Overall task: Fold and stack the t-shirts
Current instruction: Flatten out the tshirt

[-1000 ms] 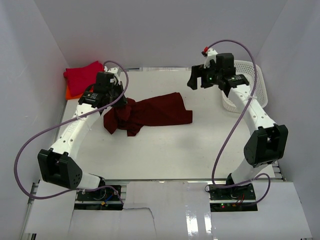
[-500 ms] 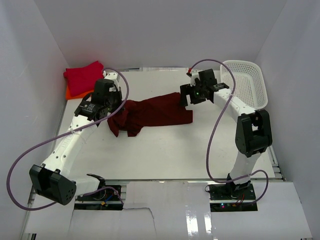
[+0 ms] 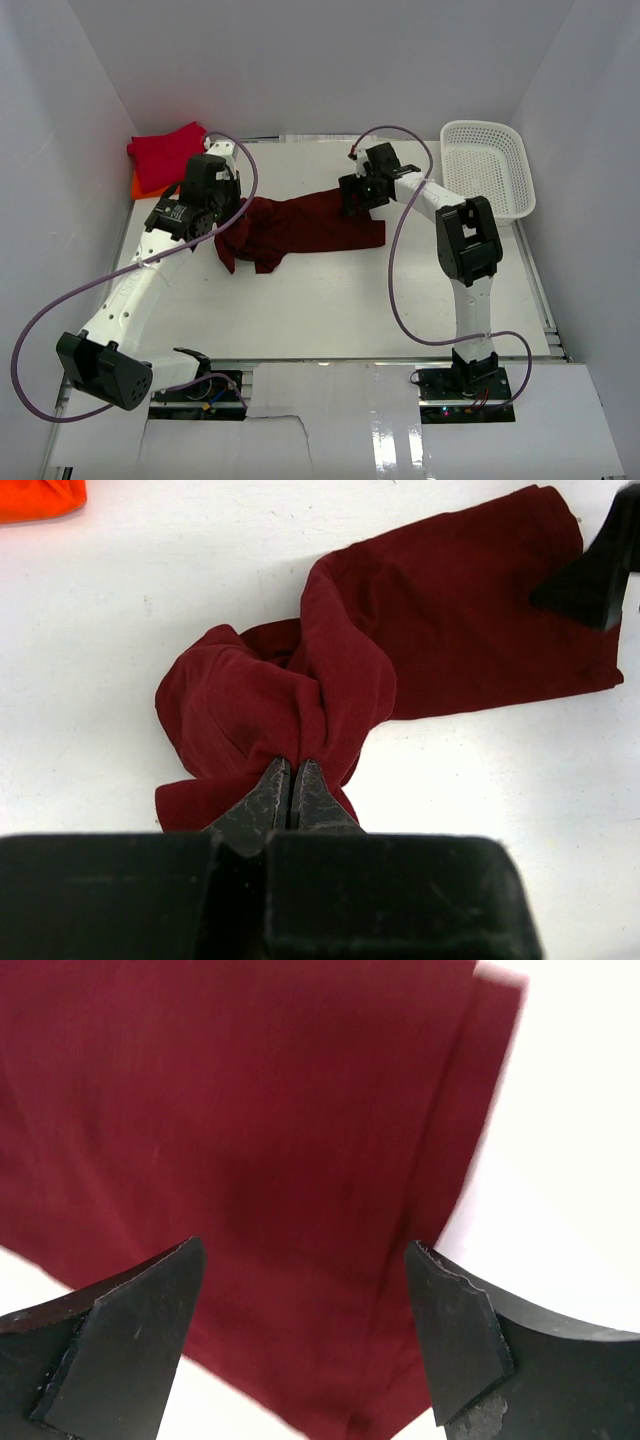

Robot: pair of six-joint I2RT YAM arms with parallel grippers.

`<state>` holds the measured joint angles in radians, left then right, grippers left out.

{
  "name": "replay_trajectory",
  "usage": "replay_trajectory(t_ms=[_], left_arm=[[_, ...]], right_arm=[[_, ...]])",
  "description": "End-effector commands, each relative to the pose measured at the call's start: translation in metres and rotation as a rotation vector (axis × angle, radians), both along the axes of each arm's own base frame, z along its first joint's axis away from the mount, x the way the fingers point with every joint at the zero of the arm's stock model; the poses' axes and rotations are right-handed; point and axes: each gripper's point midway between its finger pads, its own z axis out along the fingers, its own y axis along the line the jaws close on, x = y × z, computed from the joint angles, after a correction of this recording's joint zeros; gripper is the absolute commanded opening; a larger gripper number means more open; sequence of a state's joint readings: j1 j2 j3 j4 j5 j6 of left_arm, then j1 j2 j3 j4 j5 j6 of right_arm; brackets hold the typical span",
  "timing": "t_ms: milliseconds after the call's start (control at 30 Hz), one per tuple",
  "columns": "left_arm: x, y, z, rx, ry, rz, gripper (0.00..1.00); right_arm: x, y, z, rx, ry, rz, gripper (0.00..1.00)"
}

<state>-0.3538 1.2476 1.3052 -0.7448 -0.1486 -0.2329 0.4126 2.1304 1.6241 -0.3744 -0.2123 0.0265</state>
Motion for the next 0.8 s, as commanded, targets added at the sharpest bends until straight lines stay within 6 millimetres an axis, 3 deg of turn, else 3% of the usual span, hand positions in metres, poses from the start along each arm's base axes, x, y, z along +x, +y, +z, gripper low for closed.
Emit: replay_trajectory(t_ms=[0, 167, 400, 533, 567, 600, 700, 733, 767], left_arm=[[-0.007, 0.006, 0.02, -0.004, -0.058, 0.003, 0.0], [-0.011, 0.003, 0.017, -0.014, -0.047, -0.012, 0.0], [-0.011, 0.002, 0.007, -0.014, -0.023, -0.014, 0.0], [-0.009, 0.0, 0.01, -0.018, -0.028, -0.02, 0.0], [-0.008, 0.0, 0.011, -0.018, -0.03, -0.021, 0.0], [-0.008, 0.0, 0.013, -0.017, -0.035, -0.023, 0.0], [-0.009, 0.0, 0.014, -0.016, -0.038, -0.025, 0.0], [-0.008, 0.001, 0.013, -0.014, -0.034, -0.023, 0.0], [-0.009, 0.0, 0.012, -0.014, -0.032, -0.024, 0.0]], right_arm=[[0.045, 0.003, 0.037, 0.011, -0.145, -0.045, 0.86], [0.061, 0.004, 0.048, 0.003, -0.17, -0.056, 0.86], [0.057, 0.006, 0.027, 0.003, -0.117, -0.053, 0.82], [0.057, 0.004, 0.016, -0.009, -0.102, -0.064, 0.7], [0.056, 0.004, 0.011, -0.013, -0.094, -0.062, 0.64], [0.055, 0.004, 0.009, -0.016, -0.084, -0.061, 0.47], [0.05, 0.005, 0.01, -0.008, -0.076, -0.053, 0.27], [0.046, 0.004, 0.006, -0.012, -0.071, -0.055, 0.14], [0.044, 0.003, 0.006, -0.012, -0.07, -0.058, 0.08]])
